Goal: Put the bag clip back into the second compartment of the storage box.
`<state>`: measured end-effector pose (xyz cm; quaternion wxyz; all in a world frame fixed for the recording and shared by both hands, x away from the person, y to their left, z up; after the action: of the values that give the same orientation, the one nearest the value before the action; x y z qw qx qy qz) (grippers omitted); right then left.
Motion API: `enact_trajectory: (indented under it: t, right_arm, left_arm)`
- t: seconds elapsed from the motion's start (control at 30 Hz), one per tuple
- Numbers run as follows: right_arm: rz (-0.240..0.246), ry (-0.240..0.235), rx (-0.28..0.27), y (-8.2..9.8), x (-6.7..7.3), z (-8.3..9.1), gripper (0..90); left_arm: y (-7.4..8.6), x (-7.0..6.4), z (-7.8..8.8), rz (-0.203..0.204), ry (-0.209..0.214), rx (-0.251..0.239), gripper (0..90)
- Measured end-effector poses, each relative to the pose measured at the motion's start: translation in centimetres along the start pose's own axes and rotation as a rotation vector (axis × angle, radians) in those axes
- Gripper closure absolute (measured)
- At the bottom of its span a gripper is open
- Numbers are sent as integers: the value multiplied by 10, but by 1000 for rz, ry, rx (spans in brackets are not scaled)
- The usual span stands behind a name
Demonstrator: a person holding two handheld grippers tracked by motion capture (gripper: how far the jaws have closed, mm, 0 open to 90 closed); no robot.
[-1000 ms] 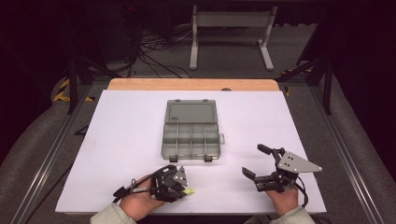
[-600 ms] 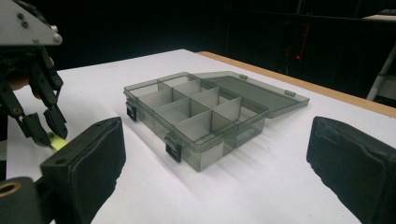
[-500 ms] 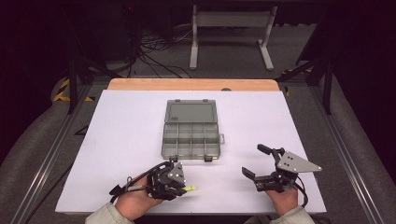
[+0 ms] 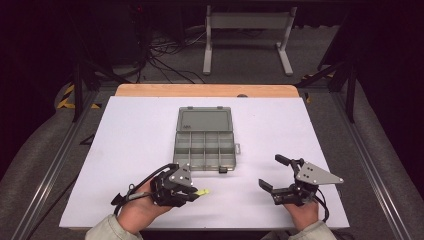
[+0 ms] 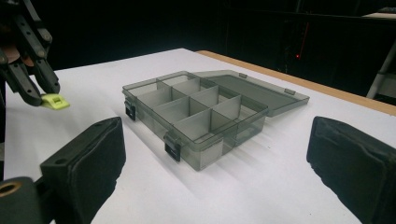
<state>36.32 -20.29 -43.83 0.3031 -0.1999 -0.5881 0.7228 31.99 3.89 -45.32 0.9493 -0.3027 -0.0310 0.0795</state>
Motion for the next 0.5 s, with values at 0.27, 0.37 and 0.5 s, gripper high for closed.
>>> enact_trajectory:
  t: [0.27,0.37,0.5]
  right_arm:
    - [2,4,-1,0,-1,1,53]
    - [1,4,-2,0,0,1,53]
    - [0,4,-2,0,-1,1,53]
  left_arm:
    - [-12,5,13,-8,-21,-31,774]
    - [-17,7,17,-9,-30,-48,774]
    - [-21,11,22,-3,-39,-65,774]
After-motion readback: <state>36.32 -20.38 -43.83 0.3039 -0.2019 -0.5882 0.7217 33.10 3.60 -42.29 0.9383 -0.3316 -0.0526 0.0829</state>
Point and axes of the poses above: each handheld gripper's, and its own axes: z roughly backward along the jaws, y roughly out of its underside, x roughly to its left, the point moved 10 cm from there along -z, roughly forward along the jaws, and after that the axes turned 6 degrees about -z, right-handed, at the moved point
